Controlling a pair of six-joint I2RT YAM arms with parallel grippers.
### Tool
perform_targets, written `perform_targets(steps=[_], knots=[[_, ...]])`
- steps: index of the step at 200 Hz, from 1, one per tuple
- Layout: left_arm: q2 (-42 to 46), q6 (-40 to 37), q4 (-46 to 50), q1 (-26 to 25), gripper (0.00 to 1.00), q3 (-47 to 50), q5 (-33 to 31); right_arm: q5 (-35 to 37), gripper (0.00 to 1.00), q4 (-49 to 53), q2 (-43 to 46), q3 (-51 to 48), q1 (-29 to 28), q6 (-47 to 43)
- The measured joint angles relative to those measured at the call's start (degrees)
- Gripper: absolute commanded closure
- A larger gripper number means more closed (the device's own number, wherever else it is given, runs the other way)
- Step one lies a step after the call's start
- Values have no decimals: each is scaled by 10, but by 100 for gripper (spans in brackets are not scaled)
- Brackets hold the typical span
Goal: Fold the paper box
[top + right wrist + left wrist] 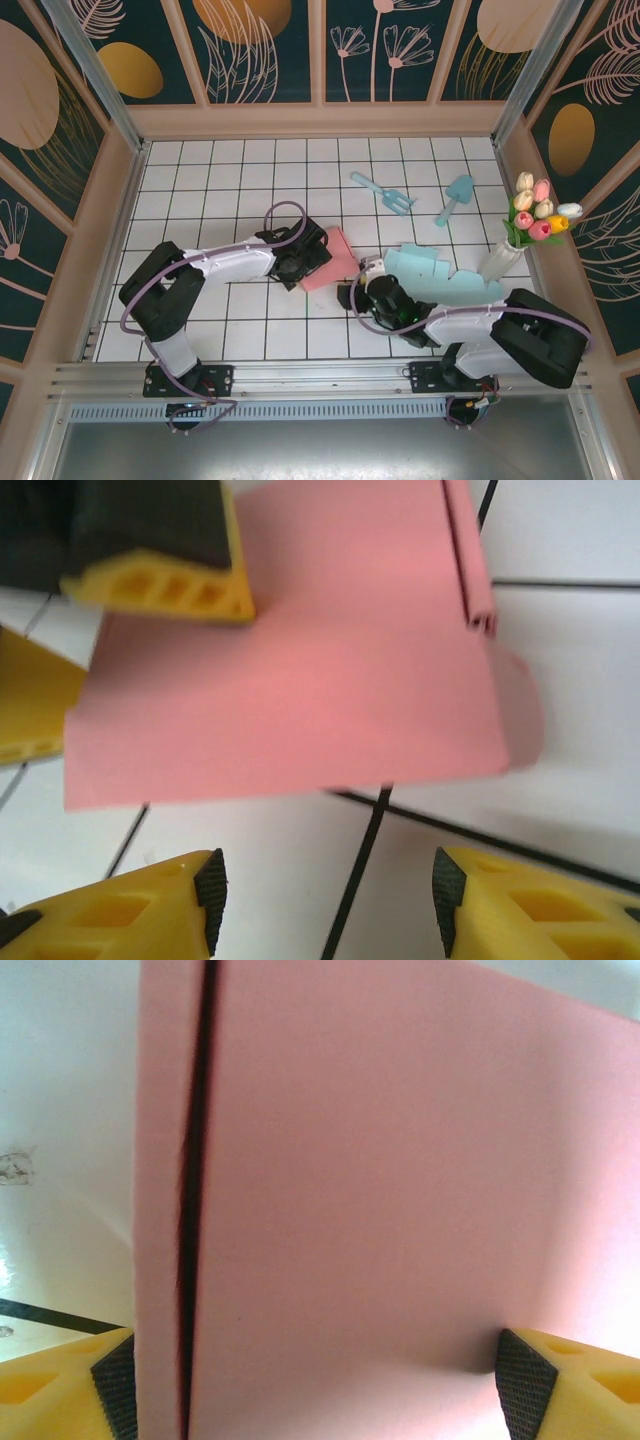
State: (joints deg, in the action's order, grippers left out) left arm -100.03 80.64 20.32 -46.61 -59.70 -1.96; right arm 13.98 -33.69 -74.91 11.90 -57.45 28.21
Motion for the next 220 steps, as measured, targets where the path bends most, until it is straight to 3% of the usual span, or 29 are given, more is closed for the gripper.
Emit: perform_targets(steps=[82,220], knots=[[0,0,0,0,14,0,-1,31,42,-101,-155,57,-29,12],[0,-107,-42,0,15,16,-90,56,41,-106,-130,62,-38,15]])
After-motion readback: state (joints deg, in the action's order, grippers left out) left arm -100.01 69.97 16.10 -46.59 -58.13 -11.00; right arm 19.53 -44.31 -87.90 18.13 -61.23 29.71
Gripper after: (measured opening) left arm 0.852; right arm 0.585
